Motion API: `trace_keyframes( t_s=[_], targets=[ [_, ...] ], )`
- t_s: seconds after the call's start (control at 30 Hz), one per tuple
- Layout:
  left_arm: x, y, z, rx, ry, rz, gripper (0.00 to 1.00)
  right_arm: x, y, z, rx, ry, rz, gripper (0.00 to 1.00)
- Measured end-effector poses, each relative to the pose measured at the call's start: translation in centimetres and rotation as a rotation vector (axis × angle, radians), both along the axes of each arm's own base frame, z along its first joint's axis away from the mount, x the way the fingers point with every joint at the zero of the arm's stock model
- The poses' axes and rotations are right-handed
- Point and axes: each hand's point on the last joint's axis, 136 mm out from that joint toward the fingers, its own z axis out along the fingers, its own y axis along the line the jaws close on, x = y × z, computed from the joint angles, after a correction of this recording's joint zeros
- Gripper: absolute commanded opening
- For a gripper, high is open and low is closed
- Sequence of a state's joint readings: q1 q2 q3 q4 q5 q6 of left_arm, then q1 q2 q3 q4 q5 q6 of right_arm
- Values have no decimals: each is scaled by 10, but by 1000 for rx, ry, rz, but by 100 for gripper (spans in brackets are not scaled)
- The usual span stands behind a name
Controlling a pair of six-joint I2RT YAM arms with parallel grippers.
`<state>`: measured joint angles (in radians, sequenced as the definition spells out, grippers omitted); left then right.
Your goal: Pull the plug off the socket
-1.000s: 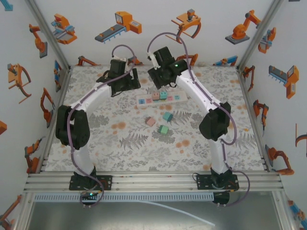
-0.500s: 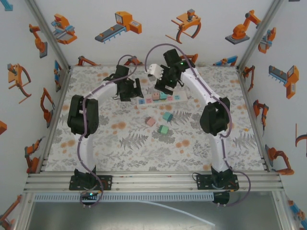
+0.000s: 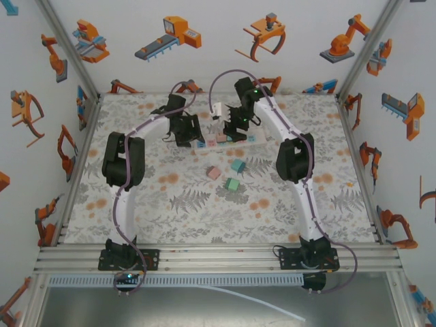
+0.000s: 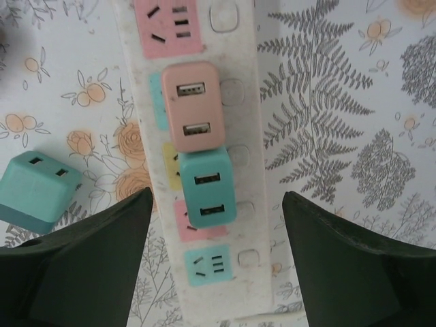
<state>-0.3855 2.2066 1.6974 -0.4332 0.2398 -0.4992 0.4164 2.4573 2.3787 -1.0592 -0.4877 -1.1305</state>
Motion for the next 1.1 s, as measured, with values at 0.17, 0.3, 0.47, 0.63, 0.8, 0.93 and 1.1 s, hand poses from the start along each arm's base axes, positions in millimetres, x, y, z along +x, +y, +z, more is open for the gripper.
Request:
trace_keyframes(
  t_s=[0.17,0.3,0.47,0.63,0.8,0.93,1.1],
  targets=[
    [1,-1,-1,-9,7,1,58,-4,7,-5,43,13,33,55],
    [2,0,-1,-14,9,2,58,-6,9,-8,57,20,43,49],
    [2,0,-2,-14,9,3,57,-7,9,-11,60,28,44,46],
    [2,0,-2,-14,6,3,56,-9,5,-16,67,42,49,39],
    [3,0,-1,-12,0,-1,55,-7,2,-18,71,39,54,25],
    [4,1,-1,-7,-7,-7,52,-7,1,-18,72,37,54,21],
    [8,1,2,17,-34,-34,43,-7,1,-18,72,36,56,16]
  ],
)
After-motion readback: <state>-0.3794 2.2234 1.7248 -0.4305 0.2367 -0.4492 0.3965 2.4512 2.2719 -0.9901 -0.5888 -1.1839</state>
